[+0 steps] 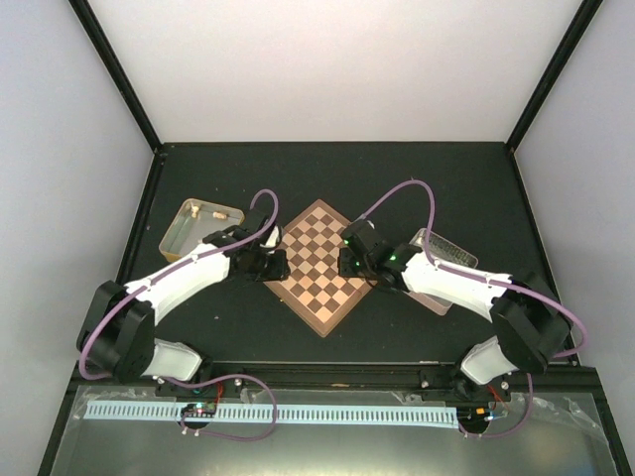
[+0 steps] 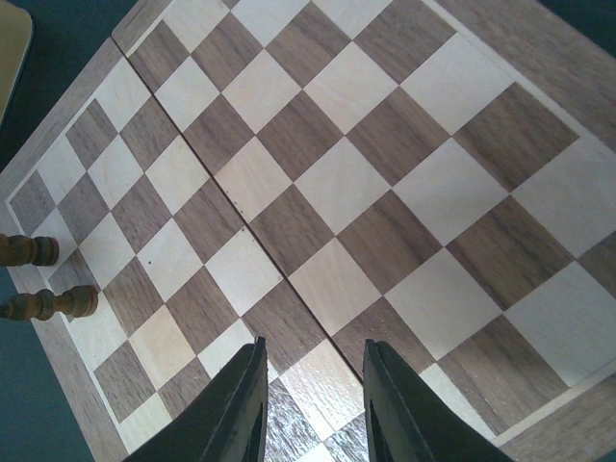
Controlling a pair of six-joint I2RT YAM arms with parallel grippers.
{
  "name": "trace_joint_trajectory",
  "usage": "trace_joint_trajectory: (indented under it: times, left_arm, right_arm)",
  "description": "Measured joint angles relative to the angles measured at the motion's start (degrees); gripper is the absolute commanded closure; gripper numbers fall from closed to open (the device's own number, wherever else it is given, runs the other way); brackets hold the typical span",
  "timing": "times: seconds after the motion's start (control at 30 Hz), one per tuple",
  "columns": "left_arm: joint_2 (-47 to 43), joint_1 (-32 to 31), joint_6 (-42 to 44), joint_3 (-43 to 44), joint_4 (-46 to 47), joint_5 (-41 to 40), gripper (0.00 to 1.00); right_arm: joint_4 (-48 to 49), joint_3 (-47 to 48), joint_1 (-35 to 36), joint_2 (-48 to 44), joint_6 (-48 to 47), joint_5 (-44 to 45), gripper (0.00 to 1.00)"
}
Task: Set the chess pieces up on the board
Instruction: Adjust the chess piece on the chessboard.
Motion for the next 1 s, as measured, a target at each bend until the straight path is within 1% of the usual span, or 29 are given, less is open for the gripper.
trace_joint_trajectory:
  times: [0.1,0.3,0.47,0.7,0.8,1.0]
  left_arm:
    - [2.47,-0.07,-0.44,1.11,-0.5,-1.25,0.74]
    - [4.85,-0.11,-0.52,2.62,-1.57,-2.93,0.84]
    - [5.44,-0.15,-0.55,3.17,-2.36,-4.39,0.86]
    - [5.46,-0.15,-0.48,3.41,-2.99,-6.34,0.86]
    - [5.46,-0.15,-0.46,3.41,-2.99,-6.45,0.82]
    - [5.46,-0.15,-0.24,3.41,-3.13,-6.43,0.65]
  right_arm:
    - [0.07,-0.52,-0.22,-1.2,-0.02,0.42,0.71]
    - [0.24,-1.14,-0.33,-2.64,-0.04,1.03,0.72]
    - [0.35,-1.31,-0.33,-2.69,-0.04,1.33,0.72]
    - [0.37,-1.33,-0.33,-2.69,-0.04,1.38,0.72]
    - [0.37,-1.33,-0.33,-2.69,-0.04,1.38,0.72]
    - [0.35,-1.33,-0.33,-2.69,-0.11,1.38,0.72]
